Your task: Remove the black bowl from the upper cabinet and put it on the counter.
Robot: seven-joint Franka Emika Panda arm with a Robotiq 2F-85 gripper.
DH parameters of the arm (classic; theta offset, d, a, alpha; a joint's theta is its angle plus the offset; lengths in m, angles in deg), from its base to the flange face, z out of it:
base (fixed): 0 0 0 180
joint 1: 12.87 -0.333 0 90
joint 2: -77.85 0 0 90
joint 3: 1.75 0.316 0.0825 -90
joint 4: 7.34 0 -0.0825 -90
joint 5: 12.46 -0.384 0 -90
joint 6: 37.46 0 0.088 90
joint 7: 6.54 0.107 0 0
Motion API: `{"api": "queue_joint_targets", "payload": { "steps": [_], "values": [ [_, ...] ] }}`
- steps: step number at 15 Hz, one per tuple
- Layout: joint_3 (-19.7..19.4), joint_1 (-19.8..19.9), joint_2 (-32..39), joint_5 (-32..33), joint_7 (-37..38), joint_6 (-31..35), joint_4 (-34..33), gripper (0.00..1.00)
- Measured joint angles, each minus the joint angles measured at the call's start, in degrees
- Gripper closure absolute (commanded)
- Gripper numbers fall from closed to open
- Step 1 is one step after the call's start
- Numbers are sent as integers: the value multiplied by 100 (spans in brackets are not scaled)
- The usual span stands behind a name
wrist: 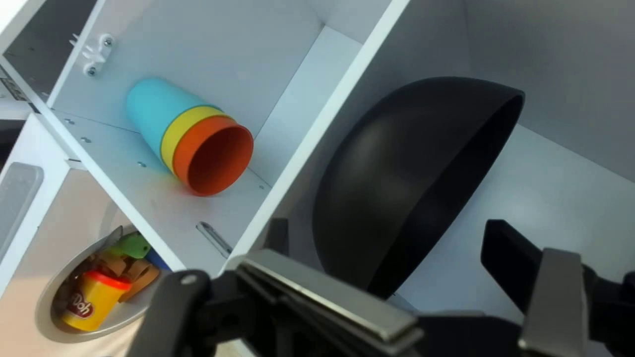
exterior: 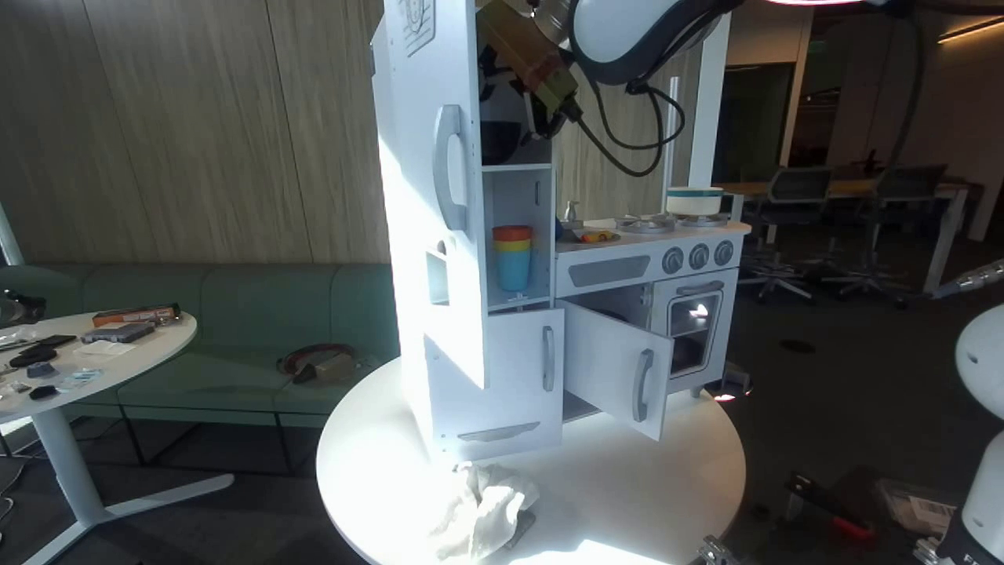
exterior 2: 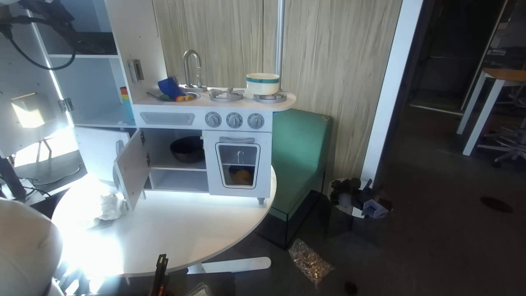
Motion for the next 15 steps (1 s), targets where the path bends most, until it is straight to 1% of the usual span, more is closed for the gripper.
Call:
{"api": "queue_joint_targets", "payload": {
  "steps": [3,4,5,6,7,8,9,13,14,15],
  "values": [
    [-43,17,302,171,20,-154,-213,0],
    [-21,51,358,217,19,-211,-287,25],
    [2,80,393,267,20,-294,-362,26],
    [32,104,416,311,20,-397,-437,32],
    [57,114,433,338,20,-494,-507,42],
    [34,76,457,413,44,-567,-564,49],
    [-22,0,493,519,97,-628,-610,55],
    [-314,-339,694,727,159,-752,-717,87],
    [-396,-430,746,768,164,-770,-733,94],
    [-482,-529,792,809,168,-795,-751,98]
  ]
}}
